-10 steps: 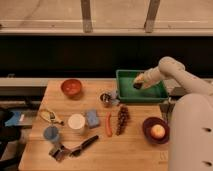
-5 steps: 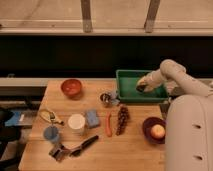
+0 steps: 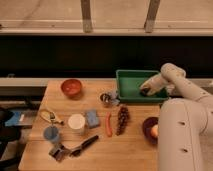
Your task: Wipe tray with eraser
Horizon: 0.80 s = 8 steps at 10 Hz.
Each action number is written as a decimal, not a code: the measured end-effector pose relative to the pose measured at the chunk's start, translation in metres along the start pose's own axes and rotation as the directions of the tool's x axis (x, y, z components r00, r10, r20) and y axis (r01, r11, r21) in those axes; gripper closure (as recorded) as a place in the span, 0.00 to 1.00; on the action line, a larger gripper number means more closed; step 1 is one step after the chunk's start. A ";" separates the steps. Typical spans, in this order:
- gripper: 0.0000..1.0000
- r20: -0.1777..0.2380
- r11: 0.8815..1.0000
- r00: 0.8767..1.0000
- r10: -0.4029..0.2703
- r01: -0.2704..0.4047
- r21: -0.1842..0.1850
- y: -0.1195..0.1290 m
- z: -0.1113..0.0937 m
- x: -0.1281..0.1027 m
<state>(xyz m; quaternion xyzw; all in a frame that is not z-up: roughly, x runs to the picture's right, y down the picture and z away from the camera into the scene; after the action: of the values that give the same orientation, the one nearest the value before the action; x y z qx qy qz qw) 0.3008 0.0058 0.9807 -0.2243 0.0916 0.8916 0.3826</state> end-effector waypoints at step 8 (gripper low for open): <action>1.00 -0.102 0.995 0.990 -0.102 0.101 -0.012 0.038 0.034 0.029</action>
<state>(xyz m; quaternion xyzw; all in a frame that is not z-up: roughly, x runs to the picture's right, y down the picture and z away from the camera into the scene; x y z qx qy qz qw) 0.2446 0.0093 0.9971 -0.2753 0.0967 0.8586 0.4216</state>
